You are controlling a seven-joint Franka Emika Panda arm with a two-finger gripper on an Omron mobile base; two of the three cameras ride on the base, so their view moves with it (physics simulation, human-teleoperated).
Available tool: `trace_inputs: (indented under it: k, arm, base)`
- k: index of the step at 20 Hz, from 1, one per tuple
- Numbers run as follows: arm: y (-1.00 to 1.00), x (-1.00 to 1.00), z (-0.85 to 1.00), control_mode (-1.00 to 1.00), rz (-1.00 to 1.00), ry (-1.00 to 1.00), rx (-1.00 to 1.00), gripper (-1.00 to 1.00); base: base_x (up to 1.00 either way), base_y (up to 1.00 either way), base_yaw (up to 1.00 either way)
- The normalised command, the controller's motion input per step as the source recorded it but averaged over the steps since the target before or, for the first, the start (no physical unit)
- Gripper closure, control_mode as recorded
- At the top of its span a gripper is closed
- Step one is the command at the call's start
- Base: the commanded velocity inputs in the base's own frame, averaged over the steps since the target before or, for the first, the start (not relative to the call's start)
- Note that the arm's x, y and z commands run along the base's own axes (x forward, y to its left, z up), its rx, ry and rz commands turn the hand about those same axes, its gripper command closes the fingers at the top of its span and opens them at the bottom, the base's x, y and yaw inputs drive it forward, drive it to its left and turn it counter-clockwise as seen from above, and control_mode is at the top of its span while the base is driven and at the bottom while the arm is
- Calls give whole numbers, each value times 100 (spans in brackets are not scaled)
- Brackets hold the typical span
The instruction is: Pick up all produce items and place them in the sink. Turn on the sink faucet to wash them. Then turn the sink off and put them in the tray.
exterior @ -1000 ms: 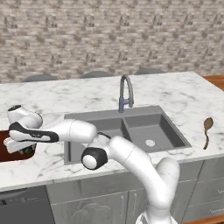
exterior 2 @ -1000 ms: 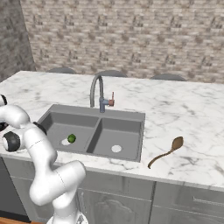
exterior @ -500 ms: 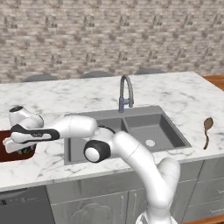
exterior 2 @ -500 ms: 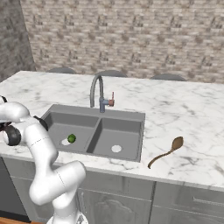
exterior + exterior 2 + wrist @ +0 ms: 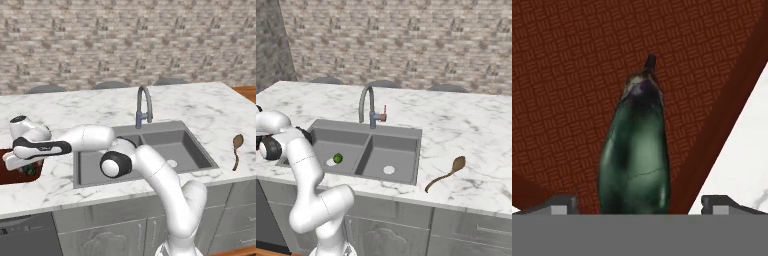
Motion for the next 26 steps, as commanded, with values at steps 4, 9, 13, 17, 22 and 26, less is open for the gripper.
trace_inputs:
  k: [4, 9, 13, 17, 22, 26]
  arm:
    - [-4, -11, 67, -100, 0, 0, -5, -100]
    - [-33, -11, 63, -100, 0, 0, -3, -100]
    - [-62, -6, 38, -100, 0, -3, -2, -100]
    - [-81, -14, 14, -100, 0, -10, 0, -100]
    - [-96, -26, 0, -100, 0, -12, 0, -100]
    - [-100, -33, 0, -100, 0, -13, 7, -100]
  base:
    - [0, 0, 0]
    - [0, 0, 0]
    - [0, 0, 0]
    - [0, 0, 0]
    - [0, 0, 0]
    - [0, 0, 0]
